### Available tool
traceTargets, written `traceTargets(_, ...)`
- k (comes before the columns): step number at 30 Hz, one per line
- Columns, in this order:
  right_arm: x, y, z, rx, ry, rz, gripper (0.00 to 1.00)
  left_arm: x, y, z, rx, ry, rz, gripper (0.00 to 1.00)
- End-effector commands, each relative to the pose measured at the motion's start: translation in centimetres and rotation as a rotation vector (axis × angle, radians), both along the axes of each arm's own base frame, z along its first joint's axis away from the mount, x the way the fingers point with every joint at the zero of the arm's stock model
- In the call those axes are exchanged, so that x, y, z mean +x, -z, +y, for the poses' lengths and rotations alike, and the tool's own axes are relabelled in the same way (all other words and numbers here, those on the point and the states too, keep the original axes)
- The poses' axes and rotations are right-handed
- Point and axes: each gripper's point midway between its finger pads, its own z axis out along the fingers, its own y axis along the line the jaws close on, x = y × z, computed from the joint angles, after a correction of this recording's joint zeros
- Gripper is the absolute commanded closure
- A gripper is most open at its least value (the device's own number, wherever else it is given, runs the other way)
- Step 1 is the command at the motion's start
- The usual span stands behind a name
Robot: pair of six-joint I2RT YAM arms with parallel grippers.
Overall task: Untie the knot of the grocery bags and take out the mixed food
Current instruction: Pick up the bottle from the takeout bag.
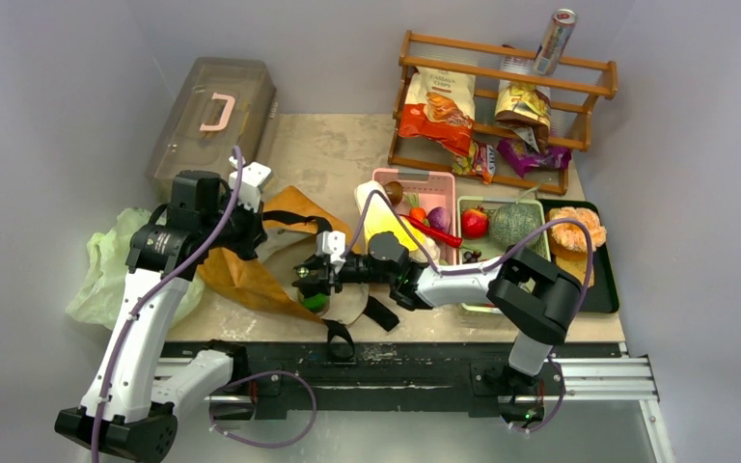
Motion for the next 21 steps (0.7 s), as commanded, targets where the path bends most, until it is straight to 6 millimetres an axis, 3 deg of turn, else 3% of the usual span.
traceTargets(1,0.4,-3.9,0.8,0.084,0.006,-0.033,1.0,0.4,-0.7,-0.1,-0.009,0.007,-0.039,1.0)
traceTargets(12,-0.1,-12.0,0.0,0.197,0.021,0.037,1.0,0.7,-0.8,-0.3,-0.01,0.011,-0.045,1.0)
traceTargets(17,-0.3,-14.5,-1.1,0.219,0.029,0.045,1.0,1.0,-0.7,-0.4,-0.018,0.009,-0.045,1.0)
traceTargets(21,-0.5,-15.2,-1.7,0.22,0.029,0.055,1.0,1.3,-0.7,-0.6,-0.025,0.009,-0.047,1.0)
